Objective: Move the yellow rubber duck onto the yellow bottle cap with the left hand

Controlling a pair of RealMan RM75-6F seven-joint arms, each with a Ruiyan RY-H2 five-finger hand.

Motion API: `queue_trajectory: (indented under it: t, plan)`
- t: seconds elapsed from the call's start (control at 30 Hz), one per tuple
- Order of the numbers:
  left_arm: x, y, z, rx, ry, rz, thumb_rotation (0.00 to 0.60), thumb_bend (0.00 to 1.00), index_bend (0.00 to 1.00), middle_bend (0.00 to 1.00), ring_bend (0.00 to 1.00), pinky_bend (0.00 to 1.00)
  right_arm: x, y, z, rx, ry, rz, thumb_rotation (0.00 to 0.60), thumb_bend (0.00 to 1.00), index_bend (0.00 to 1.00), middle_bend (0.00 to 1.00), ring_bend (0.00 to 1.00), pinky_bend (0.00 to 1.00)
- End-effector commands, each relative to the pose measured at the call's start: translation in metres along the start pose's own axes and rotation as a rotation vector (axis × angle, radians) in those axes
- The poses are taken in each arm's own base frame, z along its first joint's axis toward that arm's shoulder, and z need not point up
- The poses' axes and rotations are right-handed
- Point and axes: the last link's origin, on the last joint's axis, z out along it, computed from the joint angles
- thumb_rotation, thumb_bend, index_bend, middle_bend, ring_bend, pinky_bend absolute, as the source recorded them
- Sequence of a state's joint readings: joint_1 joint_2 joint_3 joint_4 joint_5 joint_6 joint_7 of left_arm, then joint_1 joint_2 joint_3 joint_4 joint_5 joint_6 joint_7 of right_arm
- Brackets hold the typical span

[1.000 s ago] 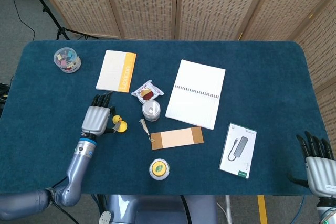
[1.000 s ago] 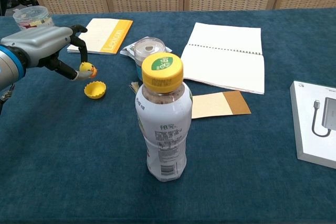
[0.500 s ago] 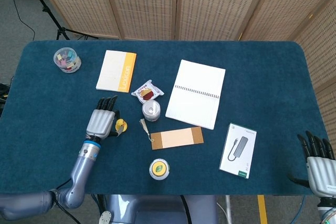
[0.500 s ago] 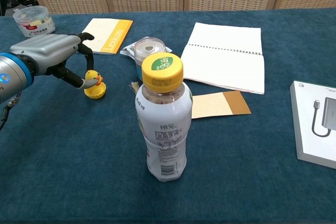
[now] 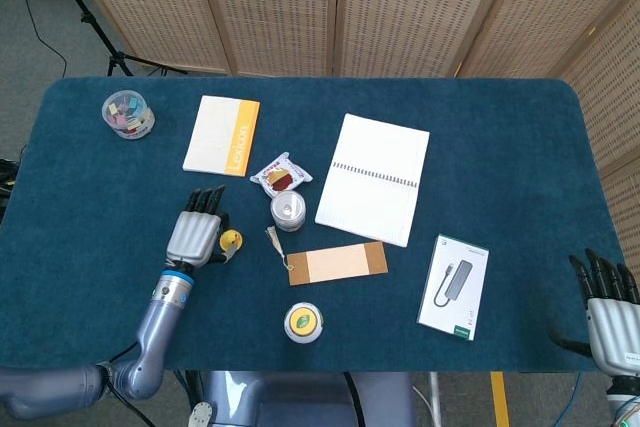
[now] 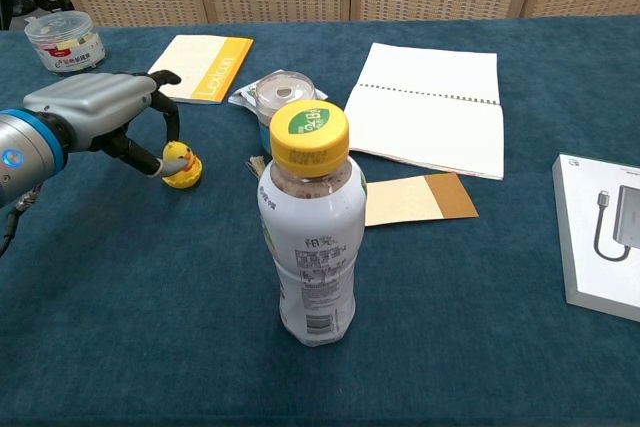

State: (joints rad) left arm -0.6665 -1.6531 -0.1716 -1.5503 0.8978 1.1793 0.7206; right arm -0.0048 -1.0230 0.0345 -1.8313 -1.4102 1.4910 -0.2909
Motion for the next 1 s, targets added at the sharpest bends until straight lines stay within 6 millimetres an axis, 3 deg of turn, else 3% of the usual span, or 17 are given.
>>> queue_trajectory:
  t: [0.03,0.27,0.63,1.0]
  plan:
    - [-0.001,-0.001,0.0,0.005,-0.007,0.005,0.411,0.31,0.54,0.0,0.0,0.0,0.0,0.0,0.0,0.001,0.0,-0.001,0.6,0.0,0.0,0.0,0.0,0.0]
    - [-0.002,-0.002,0.0,0.013,-0.021,0.011,0.411,0.26,0.52,0.0,0.0,0.0,0.0,-0.001,0.0,0.001,0.005,0.001,0.6,0.0,0.0,0.0,0.0,0.0]
    - [-0.003,0.0,0.0,0.009,-0.013,0.008,0.412,0.18,0.35,0.0,0.0,0.0,0.002,0.0,0.0,0.004,0.019,0.011,0.6,0.0,0.0,0.0,0.0,0.0]
    - [0.018,-0.012,-0.005,0.018,0.046,-0.005,0.414,0.18,0.33,0.0,0.0,0.0,0.0,-0.001,0.001,0.007,0.01,0.004,0.6,0.0,0.0,0.0,0.0,0.0]
